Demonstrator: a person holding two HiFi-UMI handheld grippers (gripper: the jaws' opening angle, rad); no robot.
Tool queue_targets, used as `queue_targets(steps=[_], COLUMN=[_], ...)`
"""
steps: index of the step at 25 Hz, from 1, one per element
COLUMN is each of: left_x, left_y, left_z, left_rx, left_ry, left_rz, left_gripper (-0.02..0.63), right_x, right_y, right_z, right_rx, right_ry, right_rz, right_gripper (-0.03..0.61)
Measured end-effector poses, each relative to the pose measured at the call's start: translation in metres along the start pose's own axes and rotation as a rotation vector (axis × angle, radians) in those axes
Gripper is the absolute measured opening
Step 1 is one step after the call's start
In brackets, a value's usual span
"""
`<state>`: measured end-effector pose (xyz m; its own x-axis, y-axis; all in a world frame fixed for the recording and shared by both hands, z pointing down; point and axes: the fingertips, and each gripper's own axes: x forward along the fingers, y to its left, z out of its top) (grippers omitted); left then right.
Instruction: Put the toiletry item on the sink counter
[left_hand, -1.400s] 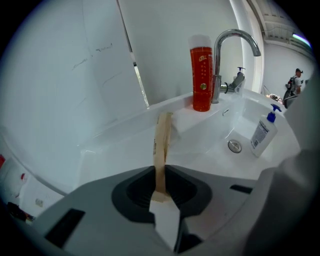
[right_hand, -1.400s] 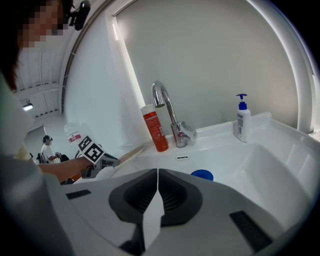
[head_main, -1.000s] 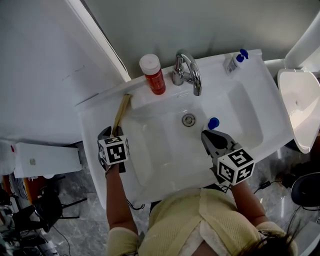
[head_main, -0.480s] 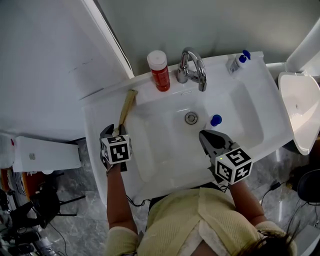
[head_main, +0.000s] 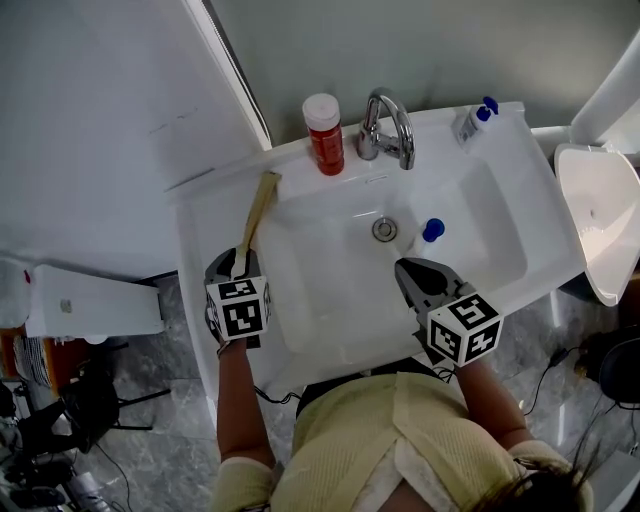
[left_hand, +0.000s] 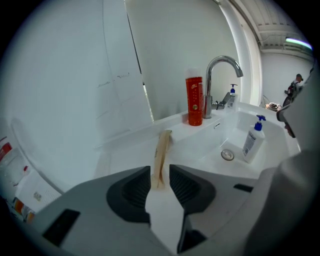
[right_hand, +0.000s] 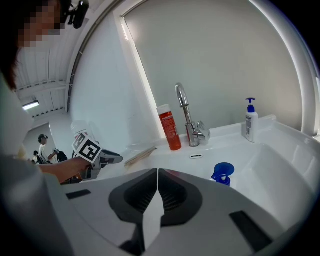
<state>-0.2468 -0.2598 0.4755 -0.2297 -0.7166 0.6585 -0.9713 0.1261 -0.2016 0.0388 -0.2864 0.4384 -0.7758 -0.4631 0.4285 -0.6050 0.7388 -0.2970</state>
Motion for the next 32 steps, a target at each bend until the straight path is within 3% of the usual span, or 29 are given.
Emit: queue_targets(steps=[16, 32], left_x=[-0.065, -0.108], left_y=[-0.048, -0.101], left_z=[0.029, 0.034], left_rx=[-0.004, 0.048], left_ry=[-0.180, -0.263], left_rz=[-0.150, -0.322], left_gripper=[0.126, 0.097], right_x=[-0.006, -0.013], right_y=[0.023, 0.038], right_z=[-0.006, -0.014], right_rx=[-0.012, -0.012], right_ry=[-0.014, -0.025], right_rz=[-0.018, -0.048], right_gripper=[0.029, 0.029])
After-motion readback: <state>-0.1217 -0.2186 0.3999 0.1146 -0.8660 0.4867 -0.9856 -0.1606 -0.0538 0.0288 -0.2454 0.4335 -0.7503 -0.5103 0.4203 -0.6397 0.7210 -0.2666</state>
